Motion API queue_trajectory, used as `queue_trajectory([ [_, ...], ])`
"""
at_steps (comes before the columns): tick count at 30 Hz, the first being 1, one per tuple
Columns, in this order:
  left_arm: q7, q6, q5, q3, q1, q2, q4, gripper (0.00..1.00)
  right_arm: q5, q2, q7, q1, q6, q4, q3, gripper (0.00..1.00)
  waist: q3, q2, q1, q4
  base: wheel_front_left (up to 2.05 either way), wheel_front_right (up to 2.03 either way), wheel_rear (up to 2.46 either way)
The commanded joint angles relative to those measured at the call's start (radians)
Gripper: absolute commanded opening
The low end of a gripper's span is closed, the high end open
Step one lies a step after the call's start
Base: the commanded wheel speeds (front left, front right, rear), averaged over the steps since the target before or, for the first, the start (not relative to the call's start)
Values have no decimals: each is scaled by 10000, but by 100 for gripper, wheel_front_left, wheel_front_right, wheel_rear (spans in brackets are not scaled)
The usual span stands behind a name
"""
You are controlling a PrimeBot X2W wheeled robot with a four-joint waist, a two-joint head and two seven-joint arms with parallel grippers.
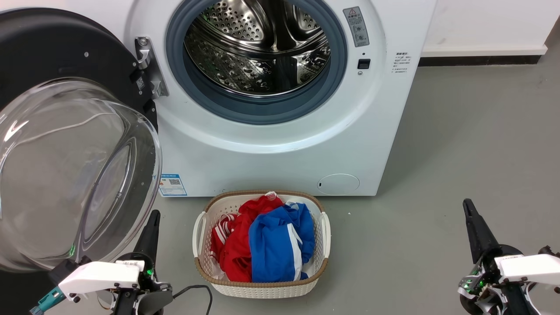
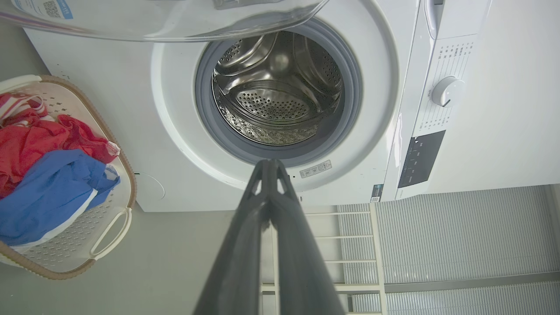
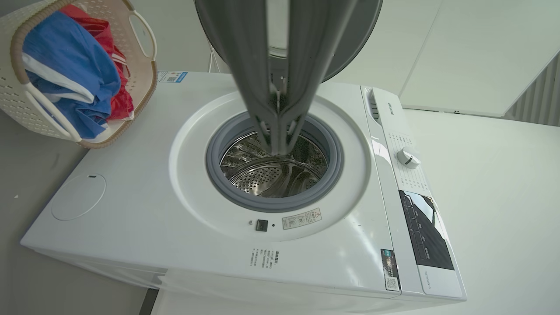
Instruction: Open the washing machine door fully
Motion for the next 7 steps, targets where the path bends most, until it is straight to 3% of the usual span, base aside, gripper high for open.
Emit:
queue_trajectory([
  [1,80,-91,-182,98,-128,-64,9,0,239,19,66,-195,4,28,-18,0,4,0,0,2,0,0,0],
  [7,164,-203,-514,232,-138,-156,31,0,681,26,101,-215,4,88,-35,0,19,0,0,8,0,0,0],
])
